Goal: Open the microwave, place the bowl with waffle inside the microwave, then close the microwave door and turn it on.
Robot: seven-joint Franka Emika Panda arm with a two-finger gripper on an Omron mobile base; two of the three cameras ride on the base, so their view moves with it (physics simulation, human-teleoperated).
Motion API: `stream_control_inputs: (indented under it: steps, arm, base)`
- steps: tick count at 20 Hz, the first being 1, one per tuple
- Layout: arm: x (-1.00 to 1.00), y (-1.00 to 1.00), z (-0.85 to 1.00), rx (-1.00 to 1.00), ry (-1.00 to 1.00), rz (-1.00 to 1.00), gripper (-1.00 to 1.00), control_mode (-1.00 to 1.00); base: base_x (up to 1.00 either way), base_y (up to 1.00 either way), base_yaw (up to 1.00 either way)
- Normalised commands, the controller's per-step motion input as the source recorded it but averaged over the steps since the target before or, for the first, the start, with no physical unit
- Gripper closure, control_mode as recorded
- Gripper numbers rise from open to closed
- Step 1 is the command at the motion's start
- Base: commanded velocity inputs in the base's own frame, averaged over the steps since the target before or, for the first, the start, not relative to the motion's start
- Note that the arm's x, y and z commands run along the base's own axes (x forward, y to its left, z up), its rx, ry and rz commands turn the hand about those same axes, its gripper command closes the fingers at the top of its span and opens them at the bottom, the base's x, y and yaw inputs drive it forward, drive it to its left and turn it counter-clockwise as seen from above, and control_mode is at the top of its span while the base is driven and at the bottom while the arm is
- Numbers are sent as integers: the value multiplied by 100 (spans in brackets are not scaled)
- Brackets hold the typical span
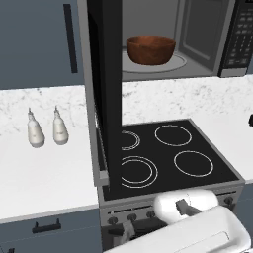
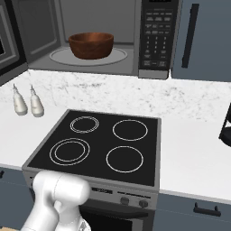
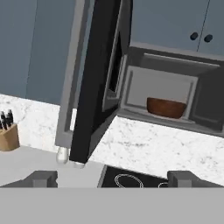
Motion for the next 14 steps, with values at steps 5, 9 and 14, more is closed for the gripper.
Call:
stream_control_inputs:
  steps: [5,9,14]
  arm:
    - [-13,100,13,-1,-38,-25,-100,-100]
    - [60,100,2,-4,-28,-34,-100,-100]
    - [99,86,0,-4,-24,-35,-100,-100]
  base:
    - [0,0,0]
    - [0,0,0]
    - [0,0,0]
